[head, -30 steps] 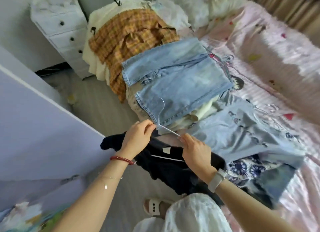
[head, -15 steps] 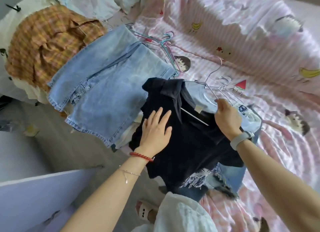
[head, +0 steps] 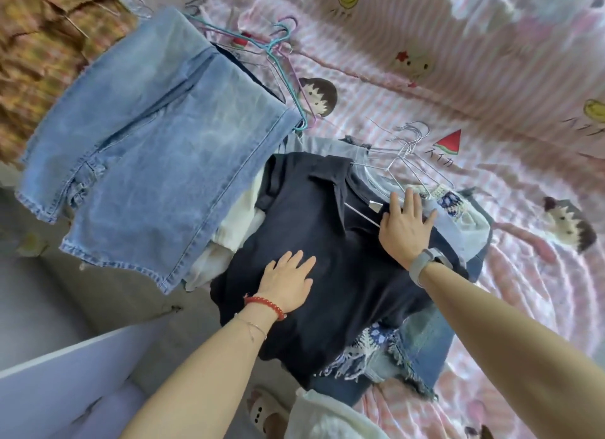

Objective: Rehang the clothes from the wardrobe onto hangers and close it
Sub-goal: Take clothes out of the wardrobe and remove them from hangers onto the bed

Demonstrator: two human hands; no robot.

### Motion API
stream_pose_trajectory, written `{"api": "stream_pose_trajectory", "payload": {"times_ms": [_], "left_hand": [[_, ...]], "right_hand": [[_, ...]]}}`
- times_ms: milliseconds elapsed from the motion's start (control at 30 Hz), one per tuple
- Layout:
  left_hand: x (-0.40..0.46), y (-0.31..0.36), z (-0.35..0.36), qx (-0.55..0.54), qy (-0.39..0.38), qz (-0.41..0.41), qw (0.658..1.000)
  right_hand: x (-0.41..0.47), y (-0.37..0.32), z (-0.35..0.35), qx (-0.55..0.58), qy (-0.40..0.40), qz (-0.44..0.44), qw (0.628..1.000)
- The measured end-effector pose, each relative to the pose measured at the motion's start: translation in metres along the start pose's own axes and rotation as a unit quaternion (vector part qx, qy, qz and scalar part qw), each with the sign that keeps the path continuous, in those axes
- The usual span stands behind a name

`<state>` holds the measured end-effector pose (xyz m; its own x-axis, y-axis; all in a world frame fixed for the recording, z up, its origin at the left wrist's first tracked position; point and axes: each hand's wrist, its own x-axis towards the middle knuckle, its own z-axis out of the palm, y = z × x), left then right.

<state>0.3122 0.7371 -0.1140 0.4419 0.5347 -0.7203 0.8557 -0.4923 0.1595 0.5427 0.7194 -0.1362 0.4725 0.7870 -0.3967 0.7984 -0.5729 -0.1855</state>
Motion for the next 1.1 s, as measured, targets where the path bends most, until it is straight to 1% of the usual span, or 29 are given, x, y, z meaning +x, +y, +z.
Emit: {"api": "stream_pose_trajectory", "payload": {"times_ms": [100, 167, 333, 400, 467, 533, 633, 733, 800, 867, 933, 1000, 1100], "left_hand": [[-0.013, -0.015, -0.015, -0.033, 0.150, 0.002, 0.988], [-0.032, -0.036, -0.025, -0.045, 0.228, -0.037, 0.972], [-0.111, -0.111, -0.028, -0.081, 0.315, -0.183, 0.928], [-0.156, -0.142, -0.019, -0.097, 0.349, -0.230, 0.903], [-0.211, -0.173, -0.003, -0.110, 0.401, -0.272, 0.868], [-0.274, -0.202, 0.022, -0.107, 0.456, -0.324, 0.822], [-0.376, -0.240, 0.073, -0.116, 0.483, -0.420, 0.759], [-0.472, -0.264, 0.127, -0.134, 0.501, -0.510, 0.686], [-0.531, -0.274, 0.165, -0.117, 0.517, -0.562, 0.635], [-0.585, -0.277, 0.201, -0.109, 0.524, -0.615, 0.579], [-0.637, -0.271, 0.236, -0.110, 0.514, -0.670, 0.524], [-0.684, -0.259, 0.268, -0.087, 0.500, -0.722, 0.470], [-0.743, -0.234, 0.306, -0.085, 0.481, -0.784, 0.384]], "right_hand": [[-0.009, -0.031, -0.008, -0.010, 0.035, -0.074, 0.997], [-0.019, -0.061, -0.017, 0.001, 0.052, -0.119, 0.992], [-0.070, -0.159, -0.031, 0.037, 0.059, -0.233, 0.970], [-0.103, -0.206, -0.030, 0.049, 0.049, -0.298, 0.952], [-0.142, -0.253, -0.028, 0.066, 0.039, -0.373, 0.925], [-0.189, -0.299, -0.024, 0.092, 0.027, -0.446, 0.890], [-0.275, -0.368, -0.011, 0.106, -0.005, -0.548, 0.830], [-0.371, -0.431, 0.014, 0.094, -0.035, -0.655, 0.749], [-0.436, -0.467, 0.033, 0.084, -0.055, -0.710, 0.697], [-0.497, -0.495, 0.053, 0.075, -0.074, -0.756, 0.645], [-0.554, -0.515, 0.072, 0.064, -0.091, -0.796, 0.595], [-0.606, -0.530, 0.086, 0.062, -0.107, -0.829, 0.545], [-0.679, -0.543, 0.106, 0.078, -0.140, -0.877, 0.453]]}}
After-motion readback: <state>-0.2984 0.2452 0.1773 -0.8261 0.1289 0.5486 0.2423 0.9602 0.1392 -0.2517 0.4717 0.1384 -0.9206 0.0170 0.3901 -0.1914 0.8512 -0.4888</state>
